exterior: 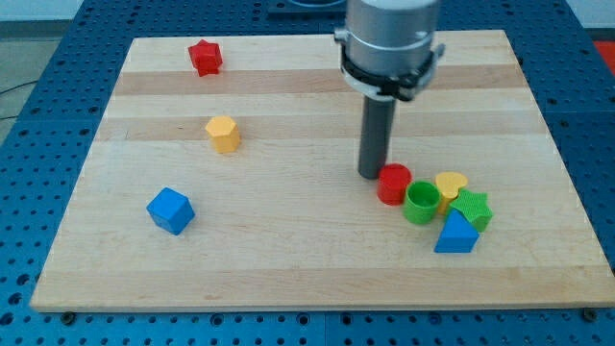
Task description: Point your arm diagonally on the top right side of the yellow hexagon
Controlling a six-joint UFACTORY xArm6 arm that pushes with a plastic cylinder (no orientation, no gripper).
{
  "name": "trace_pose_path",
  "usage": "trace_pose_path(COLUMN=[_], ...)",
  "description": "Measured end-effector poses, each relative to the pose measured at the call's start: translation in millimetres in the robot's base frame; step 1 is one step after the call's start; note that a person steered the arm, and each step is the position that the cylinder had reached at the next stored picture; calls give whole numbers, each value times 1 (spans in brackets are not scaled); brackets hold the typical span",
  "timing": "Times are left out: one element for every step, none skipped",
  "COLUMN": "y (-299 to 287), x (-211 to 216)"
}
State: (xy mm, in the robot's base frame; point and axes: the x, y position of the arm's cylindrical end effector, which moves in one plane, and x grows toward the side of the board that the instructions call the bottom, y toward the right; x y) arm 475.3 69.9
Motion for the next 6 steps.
trace_pose_path(y=[-6,-64,-77,-83,-86,-94], x=[-10,-44,-50,-100,-123,-129])
